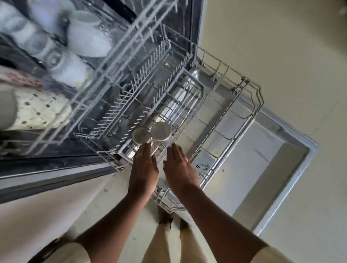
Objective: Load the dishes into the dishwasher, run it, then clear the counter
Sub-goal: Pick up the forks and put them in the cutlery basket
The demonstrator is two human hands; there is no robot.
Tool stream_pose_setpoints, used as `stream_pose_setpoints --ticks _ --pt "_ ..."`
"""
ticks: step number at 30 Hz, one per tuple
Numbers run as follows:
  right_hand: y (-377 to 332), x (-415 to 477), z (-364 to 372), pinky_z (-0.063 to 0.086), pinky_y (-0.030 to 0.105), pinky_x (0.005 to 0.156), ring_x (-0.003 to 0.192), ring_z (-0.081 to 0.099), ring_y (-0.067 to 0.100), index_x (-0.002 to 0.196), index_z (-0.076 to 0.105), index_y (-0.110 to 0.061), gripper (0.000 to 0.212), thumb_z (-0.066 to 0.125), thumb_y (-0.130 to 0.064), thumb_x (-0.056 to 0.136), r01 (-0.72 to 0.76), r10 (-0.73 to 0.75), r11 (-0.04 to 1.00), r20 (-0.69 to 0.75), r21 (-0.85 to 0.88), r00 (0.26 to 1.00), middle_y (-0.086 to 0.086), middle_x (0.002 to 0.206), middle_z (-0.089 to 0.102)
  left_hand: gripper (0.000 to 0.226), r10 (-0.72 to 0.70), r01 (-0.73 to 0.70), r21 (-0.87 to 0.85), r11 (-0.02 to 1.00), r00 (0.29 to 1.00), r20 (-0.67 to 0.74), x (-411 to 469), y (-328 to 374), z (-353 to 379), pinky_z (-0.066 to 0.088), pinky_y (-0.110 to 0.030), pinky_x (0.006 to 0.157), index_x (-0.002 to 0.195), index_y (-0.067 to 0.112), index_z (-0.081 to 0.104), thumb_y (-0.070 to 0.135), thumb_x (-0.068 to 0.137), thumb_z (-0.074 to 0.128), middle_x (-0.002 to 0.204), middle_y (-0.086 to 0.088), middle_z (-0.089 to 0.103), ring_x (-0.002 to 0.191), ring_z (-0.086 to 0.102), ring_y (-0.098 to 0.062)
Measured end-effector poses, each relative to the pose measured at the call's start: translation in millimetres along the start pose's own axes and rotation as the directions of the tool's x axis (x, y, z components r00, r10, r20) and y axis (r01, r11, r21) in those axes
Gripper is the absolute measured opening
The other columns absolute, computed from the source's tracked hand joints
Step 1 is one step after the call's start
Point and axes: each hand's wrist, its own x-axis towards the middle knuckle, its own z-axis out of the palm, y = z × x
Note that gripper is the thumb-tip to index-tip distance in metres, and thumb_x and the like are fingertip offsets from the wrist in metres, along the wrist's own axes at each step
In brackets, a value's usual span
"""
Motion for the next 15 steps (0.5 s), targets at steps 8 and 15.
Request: stream_pose_setpoints --ticks 8,15 --pt "-56 -72 -3 0.009 0.03 0.115 0.144 0.011 0.026 0.147 0.018 -0.006 0.058 0.043 -0.022 0.097 0.25 -0.247 0.963 0.042 -0.102 0.968 0.011 0.155 0.014 0.05 -0.226 0.226 0.0 0.974 0.971 -0.075 -87 -23 -52 0.026 -0.035 0.114 0.14 -0.002 0.034 0.009 0.094 0.047 0.144 -0.021 0.037 0.135 0.035 -0.032" --pt "-120 -133 20 0.043 0.039 0.102 0.13 0.044 0.029 0.13 0.051 0.0 0.058 0.066 -0.032 0.084 0.44 -0.426 0.792 0.133 -0.424 0.895 0.017 0.139 0.046 0.05 -0.323 0.327 -0.019 0.945 0.917 -0.235 -171 -51 -94 0.04 -0.041 0.102 0.131 -0.008 0.045 0.006 0.086 0.061 0.131 -0.028 0.05 0.122 0.05 -0.038"
